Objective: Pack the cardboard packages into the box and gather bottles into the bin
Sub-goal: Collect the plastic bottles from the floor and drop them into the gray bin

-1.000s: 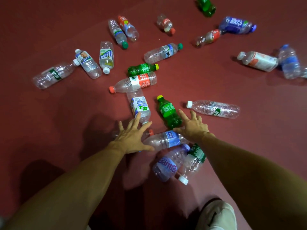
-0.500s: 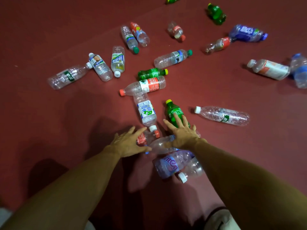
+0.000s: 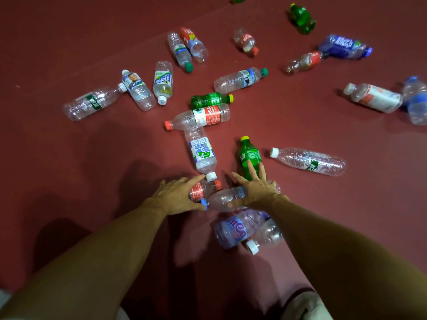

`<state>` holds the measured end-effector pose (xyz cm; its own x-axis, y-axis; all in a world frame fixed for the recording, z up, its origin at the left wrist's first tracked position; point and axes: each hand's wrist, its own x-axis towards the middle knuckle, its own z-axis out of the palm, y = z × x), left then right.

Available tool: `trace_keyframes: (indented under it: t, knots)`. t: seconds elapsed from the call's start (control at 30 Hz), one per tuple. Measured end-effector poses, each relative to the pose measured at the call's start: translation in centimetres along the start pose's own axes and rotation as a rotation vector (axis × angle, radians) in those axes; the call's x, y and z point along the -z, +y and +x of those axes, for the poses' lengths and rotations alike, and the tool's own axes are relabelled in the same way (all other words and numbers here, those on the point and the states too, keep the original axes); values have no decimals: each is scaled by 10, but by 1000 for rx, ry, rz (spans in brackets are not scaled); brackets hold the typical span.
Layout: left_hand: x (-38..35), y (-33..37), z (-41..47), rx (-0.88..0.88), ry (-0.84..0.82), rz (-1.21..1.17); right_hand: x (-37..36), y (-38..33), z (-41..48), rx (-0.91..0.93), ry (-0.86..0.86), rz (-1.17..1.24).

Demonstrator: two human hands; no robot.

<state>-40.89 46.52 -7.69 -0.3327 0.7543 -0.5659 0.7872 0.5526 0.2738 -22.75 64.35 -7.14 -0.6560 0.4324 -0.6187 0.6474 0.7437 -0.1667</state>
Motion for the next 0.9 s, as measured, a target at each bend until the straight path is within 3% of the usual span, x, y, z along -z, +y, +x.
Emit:
trace_keyframes:
  t: [0.33, 0.6, 0.77, 0.9]
  knots:
    - [2, -7, 4, -45, 81, 122, 4, 1, -3, 25, -59, -127]
    - [11, -20, -7, 45, 162, 155, 8, 5, -4, -119, 28, 27]
    - [9, -20, -11, 73, 138, 145, 0, -6, 2, 58, 152, -146]
    - [6, -20, -11, 76, 88, 141, -3, -14, 7, 132, 123, -163]
